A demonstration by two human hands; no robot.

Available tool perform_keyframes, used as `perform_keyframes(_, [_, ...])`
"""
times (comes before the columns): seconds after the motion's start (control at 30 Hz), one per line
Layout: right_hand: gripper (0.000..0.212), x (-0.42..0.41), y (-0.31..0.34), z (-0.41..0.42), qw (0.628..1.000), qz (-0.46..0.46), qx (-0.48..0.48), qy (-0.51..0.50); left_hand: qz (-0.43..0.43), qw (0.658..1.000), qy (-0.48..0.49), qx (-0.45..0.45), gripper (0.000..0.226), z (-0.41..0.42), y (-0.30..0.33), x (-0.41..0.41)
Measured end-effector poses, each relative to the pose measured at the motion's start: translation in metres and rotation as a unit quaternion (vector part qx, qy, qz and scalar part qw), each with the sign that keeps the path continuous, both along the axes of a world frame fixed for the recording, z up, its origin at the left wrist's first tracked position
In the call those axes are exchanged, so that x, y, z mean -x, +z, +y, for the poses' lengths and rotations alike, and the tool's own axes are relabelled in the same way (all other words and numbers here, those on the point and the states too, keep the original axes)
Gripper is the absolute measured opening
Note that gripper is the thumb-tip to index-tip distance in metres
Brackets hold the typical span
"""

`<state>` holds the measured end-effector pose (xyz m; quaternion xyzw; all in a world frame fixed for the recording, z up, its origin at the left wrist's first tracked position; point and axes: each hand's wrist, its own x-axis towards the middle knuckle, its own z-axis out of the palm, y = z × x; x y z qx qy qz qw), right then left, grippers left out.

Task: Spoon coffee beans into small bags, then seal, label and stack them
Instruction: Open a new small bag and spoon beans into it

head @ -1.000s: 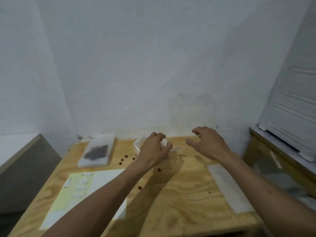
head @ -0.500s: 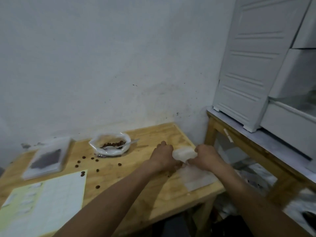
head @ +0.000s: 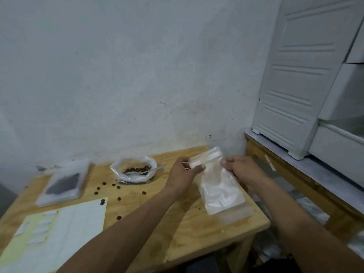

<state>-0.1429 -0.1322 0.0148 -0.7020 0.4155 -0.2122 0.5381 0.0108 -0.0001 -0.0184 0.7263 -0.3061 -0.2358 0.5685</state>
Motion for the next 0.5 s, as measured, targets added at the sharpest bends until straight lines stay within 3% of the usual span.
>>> perform_keyframes(0.07, [0.019, -0.012, 0.009, -0.001, 1.000, -0.011, 0.002, 0.016, 0.099, 0.993, -0.015, 0.064, 0.037, 0.005, 0.009, -0.007])
perform_keyframes(0.17, [0.020, -0.031, 0.024, 0.010, 0.998, -0.041, 0.018, 0.034, 0.106, 0.985, -0.005, 0.139, 0.017, 0.020, 0.027, -0.019])
perform_keyframes(0.23, [0.023, -0.045, 0.034, 0.022, 0.995, -0.062, 0.073, 0.015, 0.062, 0.986, 0.021, 0.156, 0.016, 0.033, 0.041, -0.026])
perform_keyframes(0.33, [0.045, -0.065, 0.057, 0.049, 0.983, -0.069, 0.170, -0.026, -0.026, 0.980, 0.062, 0.189, 0.016, 0.054, 0.062, -0.040])
perform_keyframes(0.4, [0.057, -0.079, 0.080, 0.070, 0.987, -0.108, 0.120, -0.009, -0.069, 0.972, 0.082, 0.211, 0.015, 0.069, 0.077, -0.047])
perform_keyframes(0.5, [0.051, -0.097, 0.112, 0.097, 0.992, -0.111, 0.030, 0.051, -0.153, 0.962, 0.098, 0.205, 0.014, 0.091, 0.093, -0.057])
